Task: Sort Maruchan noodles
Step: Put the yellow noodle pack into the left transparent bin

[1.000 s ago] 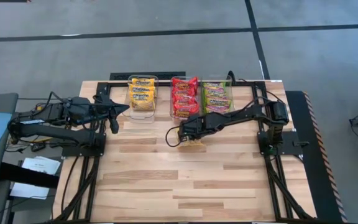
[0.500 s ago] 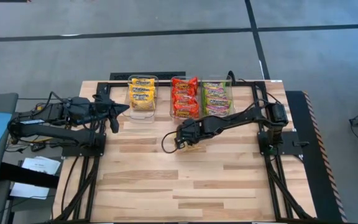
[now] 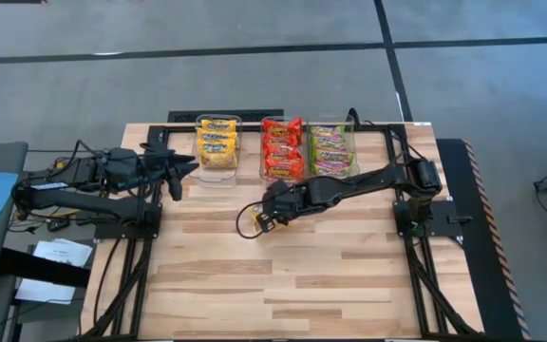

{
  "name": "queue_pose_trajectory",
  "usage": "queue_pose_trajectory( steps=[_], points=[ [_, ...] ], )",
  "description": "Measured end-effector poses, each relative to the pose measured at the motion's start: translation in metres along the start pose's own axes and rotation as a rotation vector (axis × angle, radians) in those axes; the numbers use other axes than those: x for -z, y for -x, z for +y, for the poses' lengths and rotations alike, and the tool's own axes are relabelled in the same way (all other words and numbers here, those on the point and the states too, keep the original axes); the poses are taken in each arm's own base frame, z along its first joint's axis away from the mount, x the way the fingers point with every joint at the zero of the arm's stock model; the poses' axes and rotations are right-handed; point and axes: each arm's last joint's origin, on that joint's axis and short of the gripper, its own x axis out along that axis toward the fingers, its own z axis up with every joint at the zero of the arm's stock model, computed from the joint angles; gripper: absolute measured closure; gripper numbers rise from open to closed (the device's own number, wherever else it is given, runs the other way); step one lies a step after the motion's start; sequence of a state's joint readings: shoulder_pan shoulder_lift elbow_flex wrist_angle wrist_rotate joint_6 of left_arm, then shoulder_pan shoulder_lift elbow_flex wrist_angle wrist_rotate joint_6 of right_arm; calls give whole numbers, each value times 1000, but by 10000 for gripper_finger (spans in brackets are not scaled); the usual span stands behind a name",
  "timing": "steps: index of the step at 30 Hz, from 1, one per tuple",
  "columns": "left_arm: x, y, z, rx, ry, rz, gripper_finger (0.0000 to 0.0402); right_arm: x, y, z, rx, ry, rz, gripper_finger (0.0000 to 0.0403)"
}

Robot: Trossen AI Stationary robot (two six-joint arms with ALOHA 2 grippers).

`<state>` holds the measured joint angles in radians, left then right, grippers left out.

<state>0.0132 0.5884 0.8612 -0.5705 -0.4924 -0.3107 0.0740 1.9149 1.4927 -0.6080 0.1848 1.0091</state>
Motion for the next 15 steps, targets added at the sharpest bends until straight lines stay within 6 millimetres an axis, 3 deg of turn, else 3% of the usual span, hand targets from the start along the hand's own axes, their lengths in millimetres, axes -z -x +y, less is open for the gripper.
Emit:
queue_pose_trajectory(
  steps=[8, 15],
  points=[
    [-1, 0, 3, -92, 111, -37, 209, -21, 24, 23, -97, 133, -81, 400],
    [-1, -5, -1, -54, 400, -29, 198, -47, 52, 40, -145, 285, -218, 400]
  ],
)
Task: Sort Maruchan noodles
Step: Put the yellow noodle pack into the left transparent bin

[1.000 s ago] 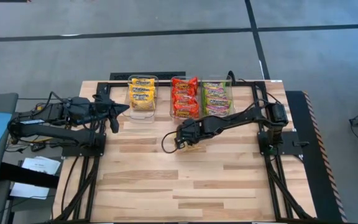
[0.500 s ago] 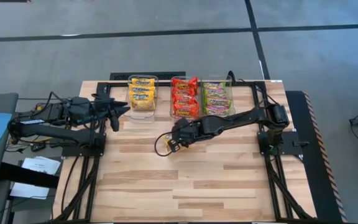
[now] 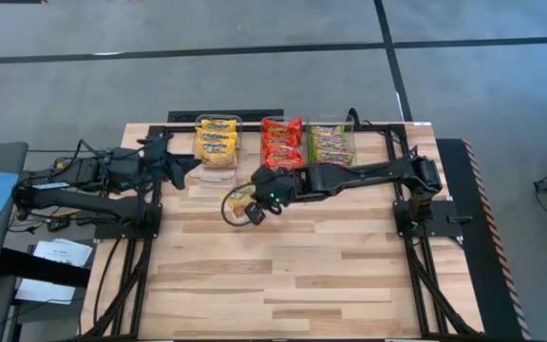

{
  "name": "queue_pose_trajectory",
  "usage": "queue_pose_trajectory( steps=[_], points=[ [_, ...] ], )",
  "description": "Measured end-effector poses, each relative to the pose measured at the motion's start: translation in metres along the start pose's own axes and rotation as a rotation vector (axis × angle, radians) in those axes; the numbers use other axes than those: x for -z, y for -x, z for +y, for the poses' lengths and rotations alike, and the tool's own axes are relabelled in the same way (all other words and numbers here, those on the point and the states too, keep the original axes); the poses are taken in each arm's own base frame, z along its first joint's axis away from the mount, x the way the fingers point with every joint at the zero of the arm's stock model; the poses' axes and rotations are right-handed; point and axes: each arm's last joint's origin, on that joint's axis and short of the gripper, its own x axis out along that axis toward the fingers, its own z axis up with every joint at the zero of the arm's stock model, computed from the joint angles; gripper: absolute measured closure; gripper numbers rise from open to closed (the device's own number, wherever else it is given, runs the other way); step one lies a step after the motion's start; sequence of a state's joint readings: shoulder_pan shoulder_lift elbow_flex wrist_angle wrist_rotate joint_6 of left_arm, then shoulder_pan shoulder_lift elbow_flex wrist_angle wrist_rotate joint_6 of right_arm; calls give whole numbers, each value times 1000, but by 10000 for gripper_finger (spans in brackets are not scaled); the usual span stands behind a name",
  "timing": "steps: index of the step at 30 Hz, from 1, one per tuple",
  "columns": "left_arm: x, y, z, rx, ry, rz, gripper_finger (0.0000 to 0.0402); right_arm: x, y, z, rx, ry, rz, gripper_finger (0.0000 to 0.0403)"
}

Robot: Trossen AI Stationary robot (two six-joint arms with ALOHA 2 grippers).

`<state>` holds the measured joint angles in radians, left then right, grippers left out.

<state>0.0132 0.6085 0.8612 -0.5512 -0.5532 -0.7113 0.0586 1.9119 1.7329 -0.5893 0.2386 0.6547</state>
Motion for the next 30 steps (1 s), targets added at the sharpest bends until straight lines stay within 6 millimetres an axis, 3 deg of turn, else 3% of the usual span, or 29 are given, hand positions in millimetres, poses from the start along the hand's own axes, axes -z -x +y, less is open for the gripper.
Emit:
queue_pose_trajectory(
  steps=[6, 13, 30],
  points=[
    [2, -10, -10, 66, 85, 41, 198, -25, 8, -6, -4, 88, -63, 400],
    [7, -25, -15, 56, 106, 82, 198, -40, 12, -15, 10, 190, -97, 400],
    [4, -71, -3, 101, 188, 269, 198, -48, 17, -16, -8, 350, -103, 400]
  ],
)
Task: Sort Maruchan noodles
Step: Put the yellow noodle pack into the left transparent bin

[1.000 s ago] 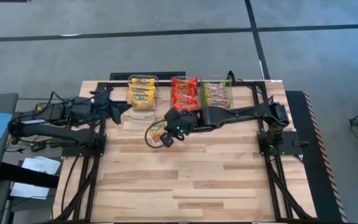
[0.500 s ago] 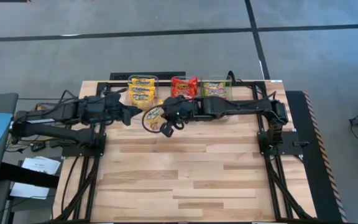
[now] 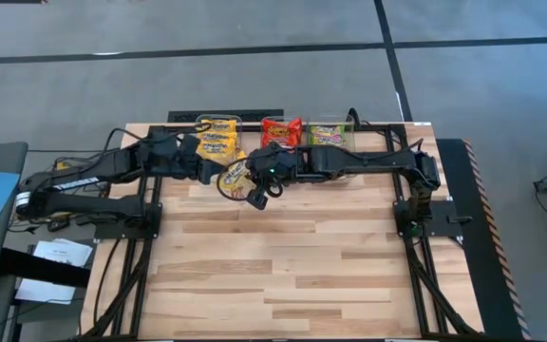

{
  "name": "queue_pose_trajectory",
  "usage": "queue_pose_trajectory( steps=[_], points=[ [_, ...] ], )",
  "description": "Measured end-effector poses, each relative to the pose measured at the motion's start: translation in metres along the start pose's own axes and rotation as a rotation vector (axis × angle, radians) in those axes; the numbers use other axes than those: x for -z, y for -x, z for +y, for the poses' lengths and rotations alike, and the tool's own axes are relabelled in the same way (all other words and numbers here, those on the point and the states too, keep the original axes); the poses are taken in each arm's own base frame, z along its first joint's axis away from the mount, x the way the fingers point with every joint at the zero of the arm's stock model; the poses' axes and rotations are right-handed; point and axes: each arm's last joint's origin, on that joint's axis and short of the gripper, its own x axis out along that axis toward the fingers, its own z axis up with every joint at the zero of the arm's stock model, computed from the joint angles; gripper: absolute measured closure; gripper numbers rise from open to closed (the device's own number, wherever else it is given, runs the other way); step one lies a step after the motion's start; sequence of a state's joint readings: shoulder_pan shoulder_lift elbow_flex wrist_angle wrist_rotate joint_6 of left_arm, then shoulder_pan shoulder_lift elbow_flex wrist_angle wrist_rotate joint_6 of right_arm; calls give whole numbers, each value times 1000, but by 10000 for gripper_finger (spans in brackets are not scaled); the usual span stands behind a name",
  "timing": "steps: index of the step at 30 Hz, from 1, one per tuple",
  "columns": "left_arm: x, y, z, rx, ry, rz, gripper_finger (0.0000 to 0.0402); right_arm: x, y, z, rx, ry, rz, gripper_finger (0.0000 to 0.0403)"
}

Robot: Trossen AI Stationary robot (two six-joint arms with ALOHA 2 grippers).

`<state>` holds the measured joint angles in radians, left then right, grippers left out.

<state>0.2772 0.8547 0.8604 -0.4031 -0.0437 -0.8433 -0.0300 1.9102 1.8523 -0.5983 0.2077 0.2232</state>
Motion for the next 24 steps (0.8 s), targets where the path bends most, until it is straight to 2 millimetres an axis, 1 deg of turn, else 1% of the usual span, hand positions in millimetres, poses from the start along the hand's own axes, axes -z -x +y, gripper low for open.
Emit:
queue_pose_trajectory(
  steps=[10, 14, 18, 22, 24],
  points=[
    [2, -24, 4, 11, 38, 104, 198, 0, 0, -1, 2, 22, 4, 400],
    [1, -33, 1, 54, 39, 127, 198, 0, 0, -2, 4, 21, 5, 400],
    [2, -40, 0, 80, 23, 153, 198, 1, 0, -2, -1, 22, 12, 400],
    [4, -46, 2, 66, 22, 176, 199, 1, 0, -1, -19, 23, 18, 400],
    [5, -48, 2, 65, 9, 179, 205, 2, 0, -1, -18, 24, 25, 400]
  ],
)
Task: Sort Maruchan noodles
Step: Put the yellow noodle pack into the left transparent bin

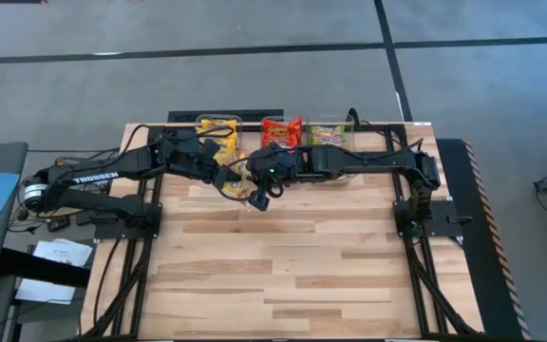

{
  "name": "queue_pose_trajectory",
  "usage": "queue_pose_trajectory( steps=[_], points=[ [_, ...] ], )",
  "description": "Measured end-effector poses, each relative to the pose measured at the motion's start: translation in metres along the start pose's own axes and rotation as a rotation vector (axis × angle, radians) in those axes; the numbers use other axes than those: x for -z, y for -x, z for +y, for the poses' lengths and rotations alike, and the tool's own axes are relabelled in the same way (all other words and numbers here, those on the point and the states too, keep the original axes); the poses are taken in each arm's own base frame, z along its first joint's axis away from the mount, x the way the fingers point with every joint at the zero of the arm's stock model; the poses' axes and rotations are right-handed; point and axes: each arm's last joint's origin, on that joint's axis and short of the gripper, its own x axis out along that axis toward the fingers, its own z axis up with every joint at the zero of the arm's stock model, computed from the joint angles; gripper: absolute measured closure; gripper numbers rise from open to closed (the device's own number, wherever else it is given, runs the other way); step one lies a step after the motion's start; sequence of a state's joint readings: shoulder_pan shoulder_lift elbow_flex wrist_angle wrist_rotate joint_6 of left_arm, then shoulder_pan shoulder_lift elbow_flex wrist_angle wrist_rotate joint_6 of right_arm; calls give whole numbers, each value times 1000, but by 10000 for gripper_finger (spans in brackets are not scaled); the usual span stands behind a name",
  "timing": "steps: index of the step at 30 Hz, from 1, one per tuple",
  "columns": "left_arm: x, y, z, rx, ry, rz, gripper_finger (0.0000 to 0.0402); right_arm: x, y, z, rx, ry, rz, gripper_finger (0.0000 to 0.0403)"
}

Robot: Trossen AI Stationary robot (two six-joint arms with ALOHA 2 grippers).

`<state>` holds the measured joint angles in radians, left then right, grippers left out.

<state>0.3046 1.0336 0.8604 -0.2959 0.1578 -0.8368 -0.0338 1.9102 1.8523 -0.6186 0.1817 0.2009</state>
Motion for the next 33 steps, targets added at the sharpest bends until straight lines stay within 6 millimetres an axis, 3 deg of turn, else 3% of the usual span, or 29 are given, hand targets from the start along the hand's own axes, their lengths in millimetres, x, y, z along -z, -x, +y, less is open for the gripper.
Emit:
queue_pose_trajectory(
  steps=[12, 22, 29, 33],
  points=[
    [-2, 1, -2, 18, -127, -23, 346, 3, 0, 0, -5, -9, 36, 391],
    [-2, 0, -2, 16, -204, -23, 361, 3, -1, -7, -29, -40, 54, 336],
    [-1, 0, -1, 4, -275, -18, 387, 1, -3, -23, -51, -69, 67, 285],
    [-3, 3, 3, -28, -285, -18, 399, -6, 5, -35, -40, -88, 38, 264]
  ],
)
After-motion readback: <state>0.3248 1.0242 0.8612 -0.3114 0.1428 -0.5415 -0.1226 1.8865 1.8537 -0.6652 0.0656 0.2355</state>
